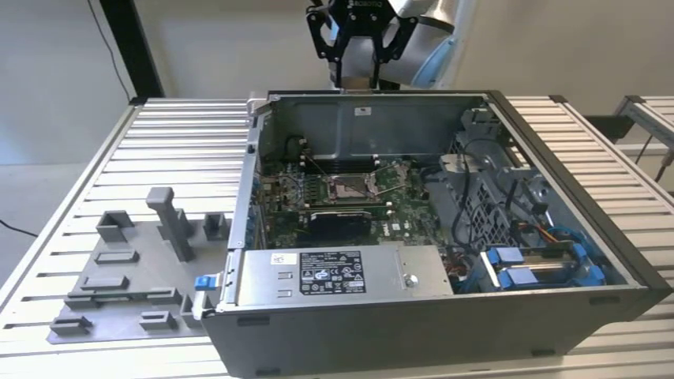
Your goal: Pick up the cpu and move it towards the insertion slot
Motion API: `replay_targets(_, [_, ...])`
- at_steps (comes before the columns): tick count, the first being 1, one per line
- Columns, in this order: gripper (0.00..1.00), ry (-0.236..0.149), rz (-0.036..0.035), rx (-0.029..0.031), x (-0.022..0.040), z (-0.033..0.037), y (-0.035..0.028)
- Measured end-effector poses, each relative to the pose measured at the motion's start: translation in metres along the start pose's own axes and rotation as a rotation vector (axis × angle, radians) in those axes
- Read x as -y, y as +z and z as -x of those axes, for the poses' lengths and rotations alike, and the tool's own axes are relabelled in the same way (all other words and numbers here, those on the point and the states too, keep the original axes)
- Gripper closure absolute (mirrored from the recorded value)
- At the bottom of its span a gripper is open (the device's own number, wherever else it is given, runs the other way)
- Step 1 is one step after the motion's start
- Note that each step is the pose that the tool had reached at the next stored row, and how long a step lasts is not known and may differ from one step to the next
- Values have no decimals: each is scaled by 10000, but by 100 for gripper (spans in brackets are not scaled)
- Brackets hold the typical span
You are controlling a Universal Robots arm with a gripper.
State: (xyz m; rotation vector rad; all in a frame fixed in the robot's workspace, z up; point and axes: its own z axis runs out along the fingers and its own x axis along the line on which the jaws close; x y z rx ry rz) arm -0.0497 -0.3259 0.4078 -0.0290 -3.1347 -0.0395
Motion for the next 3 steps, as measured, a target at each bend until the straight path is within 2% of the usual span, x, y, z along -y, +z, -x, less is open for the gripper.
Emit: replay_targets(3, [100, 0, 0, 0, -1, 0, 0])
